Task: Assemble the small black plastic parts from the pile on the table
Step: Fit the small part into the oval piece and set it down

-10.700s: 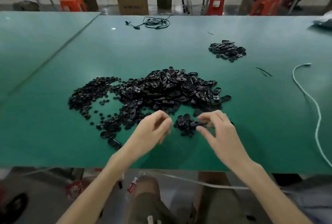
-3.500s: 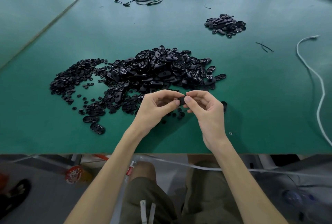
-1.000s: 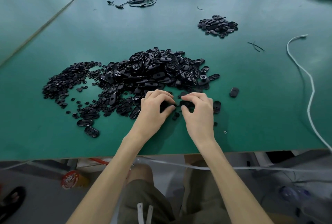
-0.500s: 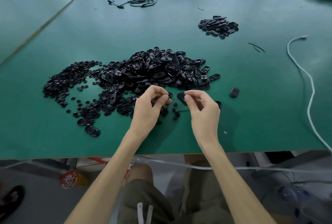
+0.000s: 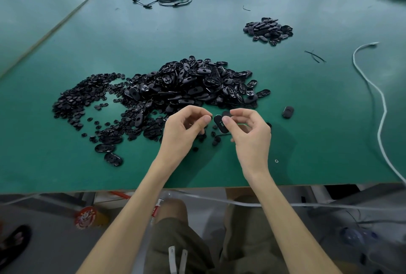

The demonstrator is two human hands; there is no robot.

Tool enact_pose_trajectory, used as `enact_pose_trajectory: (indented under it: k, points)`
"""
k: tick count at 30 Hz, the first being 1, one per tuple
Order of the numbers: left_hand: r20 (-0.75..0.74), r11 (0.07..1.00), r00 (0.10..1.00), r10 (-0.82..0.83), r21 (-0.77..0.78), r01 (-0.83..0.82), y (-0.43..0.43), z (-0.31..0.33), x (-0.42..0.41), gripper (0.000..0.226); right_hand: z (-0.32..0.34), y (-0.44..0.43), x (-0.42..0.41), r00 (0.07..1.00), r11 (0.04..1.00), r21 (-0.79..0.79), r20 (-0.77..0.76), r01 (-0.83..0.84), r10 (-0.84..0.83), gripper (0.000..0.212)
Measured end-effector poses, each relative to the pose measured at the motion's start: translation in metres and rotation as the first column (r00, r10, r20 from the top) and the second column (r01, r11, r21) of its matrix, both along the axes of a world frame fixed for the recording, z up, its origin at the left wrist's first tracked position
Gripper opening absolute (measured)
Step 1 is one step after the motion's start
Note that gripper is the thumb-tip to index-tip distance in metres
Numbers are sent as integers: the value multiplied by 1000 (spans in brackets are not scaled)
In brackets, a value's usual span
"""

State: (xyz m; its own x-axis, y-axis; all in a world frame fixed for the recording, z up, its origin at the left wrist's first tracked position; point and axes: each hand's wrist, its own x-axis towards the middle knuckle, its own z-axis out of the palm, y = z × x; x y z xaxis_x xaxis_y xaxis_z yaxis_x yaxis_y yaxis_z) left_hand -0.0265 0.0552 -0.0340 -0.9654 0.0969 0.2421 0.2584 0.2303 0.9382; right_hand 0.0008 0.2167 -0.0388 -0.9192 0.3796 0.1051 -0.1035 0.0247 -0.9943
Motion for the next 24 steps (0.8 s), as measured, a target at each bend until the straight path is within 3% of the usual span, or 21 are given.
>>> enact_pose_trajectory:
  k: [11,24]
  points:
    - [7,997,999,-40,61,39,0,-1,0,5,0,1,2,998,996,-56,-28,-63,61,18]
    - [0,1000,1000,-23,13,23,0,1,0,3,-1,1,0,992,989,-81,-38,-126,123,20]
